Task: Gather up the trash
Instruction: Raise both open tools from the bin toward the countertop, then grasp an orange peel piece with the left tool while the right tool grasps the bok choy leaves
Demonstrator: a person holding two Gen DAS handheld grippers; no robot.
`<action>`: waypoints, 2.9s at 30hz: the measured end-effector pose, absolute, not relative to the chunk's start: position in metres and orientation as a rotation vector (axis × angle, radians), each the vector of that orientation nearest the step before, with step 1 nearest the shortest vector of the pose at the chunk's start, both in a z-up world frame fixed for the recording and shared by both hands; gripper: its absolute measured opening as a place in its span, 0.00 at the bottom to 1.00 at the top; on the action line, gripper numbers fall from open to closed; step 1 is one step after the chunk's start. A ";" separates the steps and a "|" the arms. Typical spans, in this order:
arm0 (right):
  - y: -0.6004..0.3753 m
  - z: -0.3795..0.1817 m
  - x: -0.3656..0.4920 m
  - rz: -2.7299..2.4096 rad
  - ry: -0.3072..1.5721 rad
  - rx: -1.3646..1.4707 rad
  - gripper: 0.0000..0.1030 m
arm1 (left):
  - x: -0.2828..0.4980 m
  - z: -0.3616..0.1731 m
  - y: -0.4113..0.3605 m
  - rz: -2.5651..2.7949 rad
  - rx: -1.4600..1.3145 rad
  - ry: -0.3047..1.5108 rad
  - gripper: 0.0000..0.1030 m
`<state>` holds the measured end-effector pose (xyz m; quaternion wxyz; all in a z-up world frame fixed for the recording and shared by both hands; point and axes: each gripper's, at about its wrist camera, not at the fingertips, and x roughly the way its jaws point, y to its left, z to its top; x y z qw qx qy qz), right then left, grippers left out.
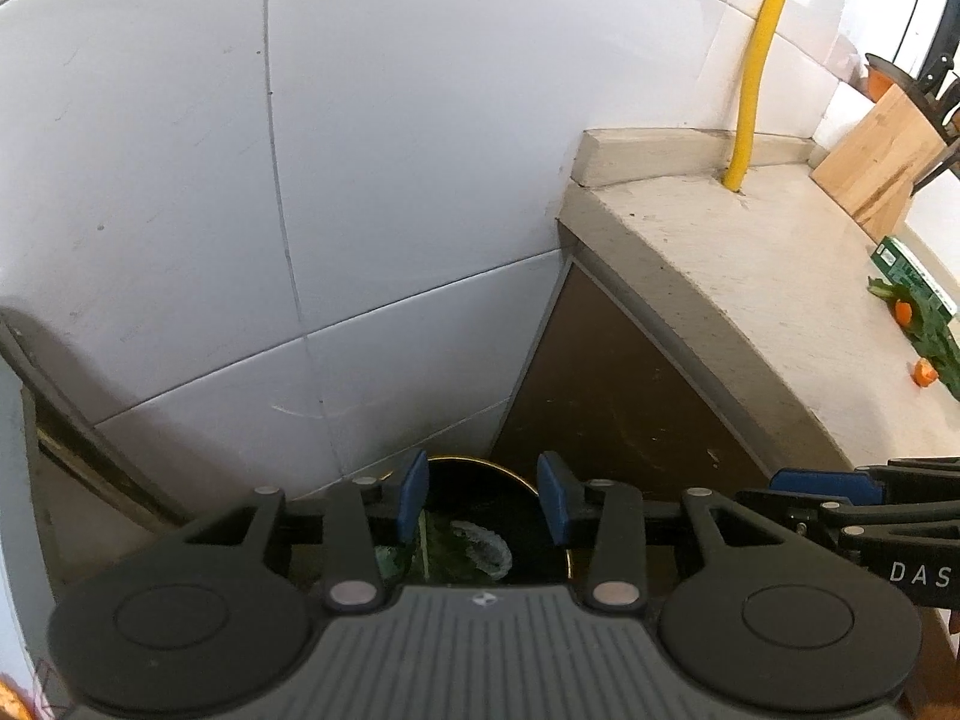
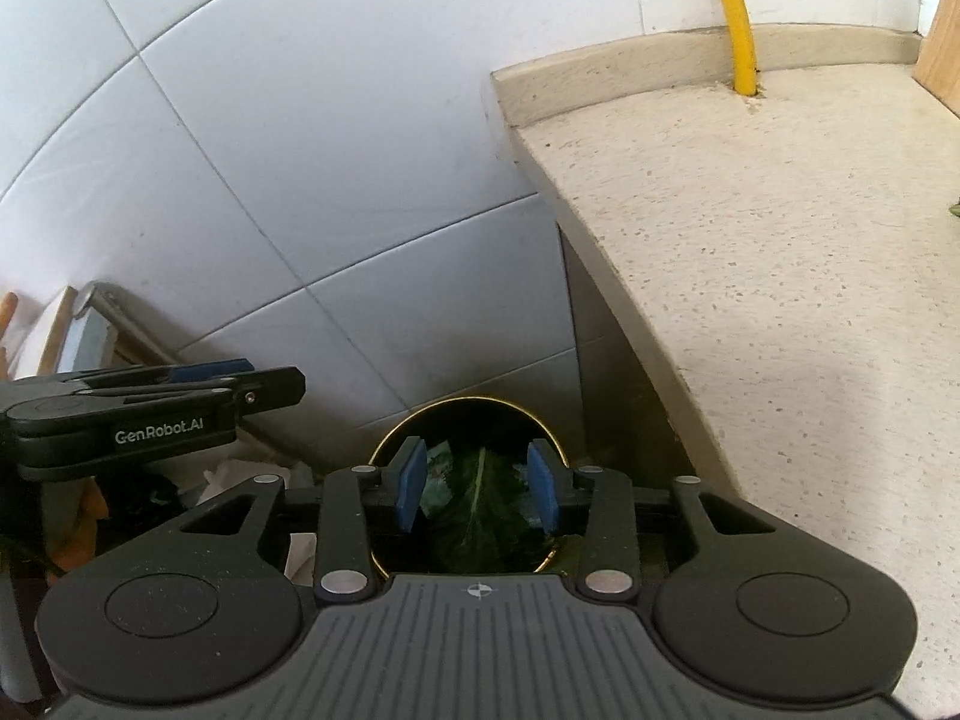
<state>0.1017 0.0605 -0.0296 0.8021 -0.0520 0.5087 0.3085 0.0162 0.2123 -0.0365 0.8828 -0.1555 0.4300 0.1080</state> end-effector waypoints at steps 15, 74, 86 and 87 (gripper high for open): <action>0.050 -0.016 0.098 0.651 1.062 -0.107 0.53 | 0.017 -0.034 0.204 0.194 -0.299 0.892 0.35; -0.051 0.032 0.154 0.549 0.944 0.030 0.65 | 0.099 0.021 0.103 -0.087 -0.276 0.803 0.38; -0.131 0.048 0.171 0.343 0.865 0.091 0.66 | 0.153 0.034 0.038 -0.265 -0.196 0.805 0.38; -0.139 0.049 0.174 0.323 0.858 0.095 0.66 | 0.158 0.035 0.032 -0.280 -0.188 0.807 0.38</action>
